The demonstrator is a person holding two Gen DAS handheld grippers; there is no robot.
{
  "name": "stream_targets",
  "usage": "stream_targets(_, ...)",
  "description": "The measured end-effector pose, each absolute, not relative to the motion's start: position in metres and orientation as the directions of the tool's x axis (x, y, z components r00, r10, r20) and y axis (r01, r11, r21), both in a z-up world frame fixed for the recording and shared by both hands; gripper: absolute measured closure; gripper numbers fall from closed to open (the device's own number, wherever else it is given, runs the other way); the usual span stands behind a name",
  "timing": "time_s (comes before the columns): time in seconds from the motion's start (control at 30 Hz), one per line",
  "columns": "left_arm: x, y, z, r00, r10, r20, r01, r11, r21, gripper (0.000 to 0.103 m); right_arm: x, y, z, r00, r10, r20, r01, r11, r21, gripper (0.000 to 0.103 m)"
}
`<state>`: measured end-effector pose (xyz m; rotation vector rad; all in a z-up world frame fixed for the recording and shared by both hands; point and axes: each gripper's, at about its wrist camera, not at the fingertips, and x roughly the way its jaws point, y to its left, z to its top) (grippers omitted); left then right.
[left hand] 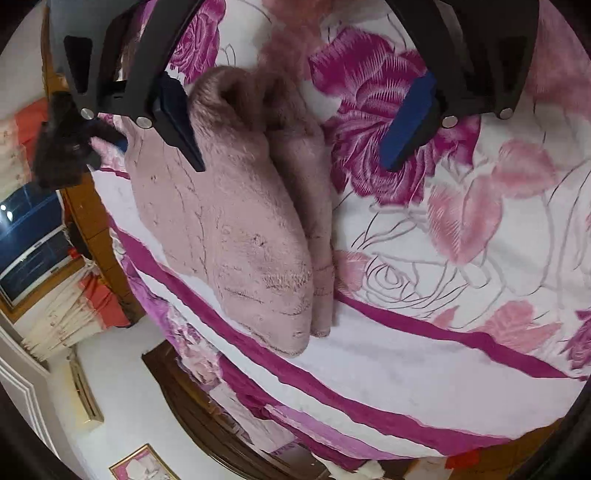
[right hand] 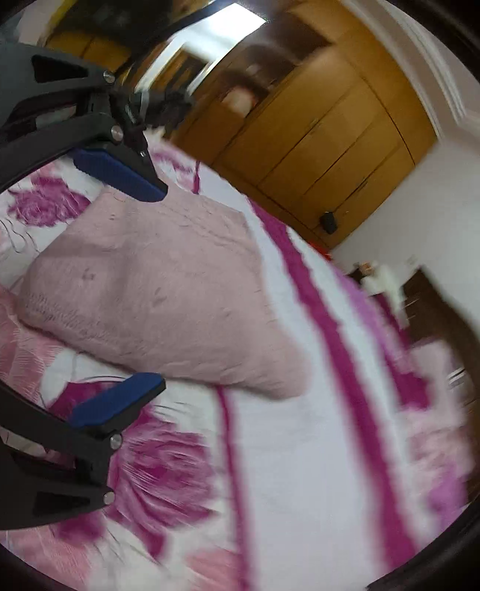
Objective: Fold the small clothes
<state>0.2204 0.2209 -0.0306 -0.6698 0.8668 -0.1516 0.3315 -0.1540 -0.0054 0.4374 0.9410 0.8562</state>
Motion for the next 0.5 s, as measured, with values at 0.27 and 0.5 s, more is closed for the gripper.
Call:
stream_targets(0.27,0.27,0.218,-0.028,0.616,-0.43,-0.66,-0.084,0.797,-0.598,0.029,0.353,-0.151,-0.035,0.249,0.834,-0.493,-0.416,0.552,0.723,0.007)
stream_targets(0.5,0.296,0.204,-0.027,0.585,-0.399,-0.706,-0.056,0.848,-0.527,0.029,0.384,-0.134,-0.043,0.221,0.848,-0.482,-0.411,0.53,0.742,0.006)
